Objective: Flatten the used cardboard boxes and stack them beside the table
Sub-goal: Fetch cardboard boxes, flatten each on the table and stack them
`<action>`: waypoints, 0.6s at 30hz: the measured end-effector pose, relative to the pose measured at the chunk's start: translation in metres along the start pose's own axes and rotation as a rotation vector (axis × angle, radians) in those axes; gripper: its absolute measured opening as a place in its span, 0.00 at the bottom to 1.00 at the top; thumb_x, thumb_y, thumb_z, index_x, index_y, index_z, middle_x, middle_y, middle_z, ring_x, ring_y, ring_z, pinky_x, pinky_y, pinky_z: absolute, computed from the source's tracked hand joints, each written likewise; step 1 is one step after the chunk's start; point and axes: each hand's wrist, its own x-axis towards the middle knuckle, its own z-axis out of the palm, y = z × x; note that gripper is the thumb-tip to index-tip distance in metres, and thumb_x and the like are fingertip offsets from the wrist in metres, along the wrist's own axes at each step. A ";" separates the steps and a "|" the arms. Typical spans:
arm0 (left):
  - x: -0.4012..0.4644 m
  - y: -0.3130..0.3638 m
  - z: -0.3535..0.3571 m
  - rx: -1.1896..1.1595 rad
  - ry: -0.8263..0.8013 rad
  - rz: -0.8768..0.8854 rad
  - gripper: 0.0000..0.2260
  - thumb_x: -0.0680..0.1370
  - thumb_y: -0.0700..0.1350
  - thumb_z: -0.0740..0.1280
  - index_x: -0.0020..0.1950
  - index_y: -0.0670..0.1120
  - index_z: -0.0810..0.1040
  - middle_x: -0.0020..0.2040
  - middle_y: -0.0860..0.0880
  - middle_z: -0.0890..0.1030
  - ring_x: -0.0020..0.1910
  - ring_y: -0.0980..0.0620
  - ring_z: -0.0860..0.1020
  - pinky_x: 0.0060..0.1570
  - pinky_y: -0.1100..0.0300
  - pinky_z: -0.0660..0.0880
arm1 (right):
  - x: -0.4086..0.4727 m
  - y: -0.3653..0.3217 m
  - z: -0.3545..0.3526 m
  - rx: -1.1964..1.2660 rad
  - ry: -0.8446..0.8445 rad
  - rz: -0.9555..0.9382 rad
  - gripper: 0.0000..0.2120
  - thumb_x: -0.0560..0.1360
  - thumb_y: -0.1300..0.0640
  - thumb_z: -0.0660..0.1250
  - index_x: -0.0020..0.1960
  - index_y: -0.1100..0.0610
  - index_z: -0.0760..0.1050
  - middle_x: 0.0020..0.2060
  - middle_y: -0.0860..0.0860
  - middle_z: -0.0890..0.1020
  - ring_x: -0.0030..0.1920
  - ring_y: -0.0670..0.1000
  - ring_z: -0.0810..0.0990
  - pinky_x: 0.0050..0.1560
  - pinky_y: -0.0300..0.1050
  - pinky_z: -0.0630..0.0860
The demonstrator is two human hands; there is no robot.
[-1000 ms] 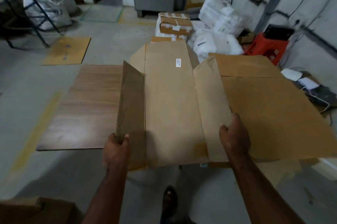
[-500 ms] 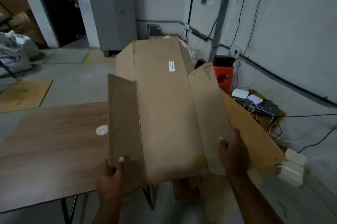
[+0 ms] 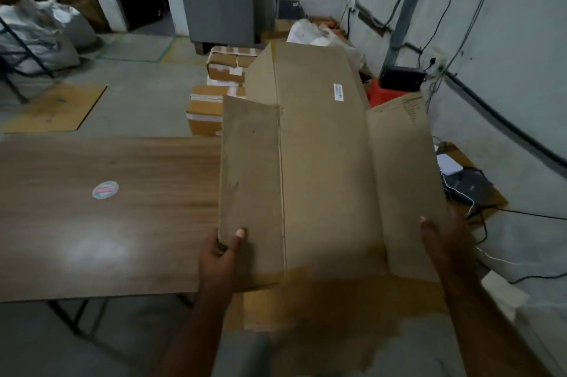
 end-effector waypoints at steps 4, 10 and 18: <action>0.020 -0.032 0.036 0.060 -0.016 -0.174 0.19 0.76 0.52 0.75 0.63 0.46 0.79 0.55 0.43 0.85 0.55 0.40 0.83 0.54 0.38 0.81 | 0.061 0.039 0.010 0.014 -0.143 0.067 0.26 0.78 0.59 0.72 0.73 0.62 0.66 0.63 0.64 0.78 0.55 0.63 0.79 0.52 0.57 0.77; 0.062 -0.095 0.058 0.529 0.017 -0.359 0.23 0.75 0.49 0.72 0.62 0.33 0.78 0.57 0.33 0.81 0.50 0.39 0.81 0.50 0.47 0.79 | 0.098 0.090 0.066 -0.213 -0.462 0.149 0.39 0.76 0.61 0.72 0.80 0.59 0.54 0.65 0.67 0.74 0.61 0.69 0.76 0.56 0.56 0.75; 0.050 -0.096 0.070 0.678 0.106 -0.384 0.30 0.76 0.59 0.70 0.67 0.39 0.69 0.64 0.33 0.71 0.62 0.32 0.74 0.60 0.41 0.76 | 0.130 0.129 0.087 -0.230 -0.518 0.213 0.30 0.76 0.61 0.74 0.75 0.63 0.66 0.66 0.67 0.76 0.65 0.68 0.76 0.62 0.57 0.73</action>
